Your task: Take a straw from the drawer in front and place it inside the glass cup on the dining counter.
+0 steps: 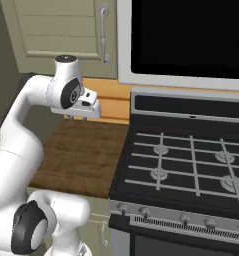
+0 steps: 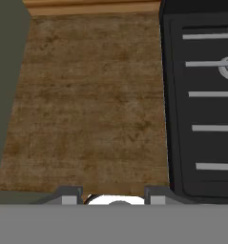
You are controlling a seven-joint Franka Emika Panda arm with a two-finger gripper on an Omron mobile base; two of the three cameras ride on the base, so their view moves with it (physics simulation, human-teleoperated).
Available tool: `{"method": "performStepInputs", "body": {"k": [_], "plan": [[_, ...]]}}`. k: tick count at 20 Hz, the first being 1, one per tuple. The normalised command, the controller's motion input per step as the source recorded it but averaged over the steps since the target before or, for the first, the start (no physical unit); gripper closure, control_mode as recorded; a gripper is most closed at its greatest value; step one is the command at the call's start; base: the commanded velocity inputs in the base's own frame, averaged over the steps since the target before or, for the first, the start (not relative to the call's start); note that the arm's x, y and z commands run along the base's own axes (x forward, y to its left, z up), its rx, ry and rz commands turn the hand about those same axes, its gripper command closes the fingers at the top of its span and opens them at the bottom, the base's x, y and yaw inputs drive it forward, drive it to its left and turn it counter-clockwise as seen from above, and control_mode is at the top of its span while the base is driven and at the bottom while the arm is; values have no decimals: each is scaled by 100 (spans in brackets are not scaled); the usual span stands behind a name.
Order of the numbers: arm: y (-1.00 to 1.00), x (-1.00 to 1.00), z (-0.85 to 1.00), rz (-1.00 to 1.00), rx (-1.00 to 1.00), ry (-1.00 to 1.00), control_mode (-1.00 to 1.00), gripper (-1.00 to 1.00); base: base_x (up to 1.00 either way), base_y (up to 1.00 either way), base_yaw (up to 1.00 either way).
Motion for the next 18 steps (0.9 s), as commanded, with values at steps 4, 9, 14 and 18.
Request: {"method": "performStepInputs", "body": {"k": [4,9,14,18], "plan": [[1,-5,0,0,0,1,-100,-100,0,0,0],[0,0,0,0,0,0,100,-100,-80,1,0],[0,0,0,0,0,0,100,-100,-94,-2,0],[0,0,0,0,0,0,100,-100,-20,-56,26]]}}
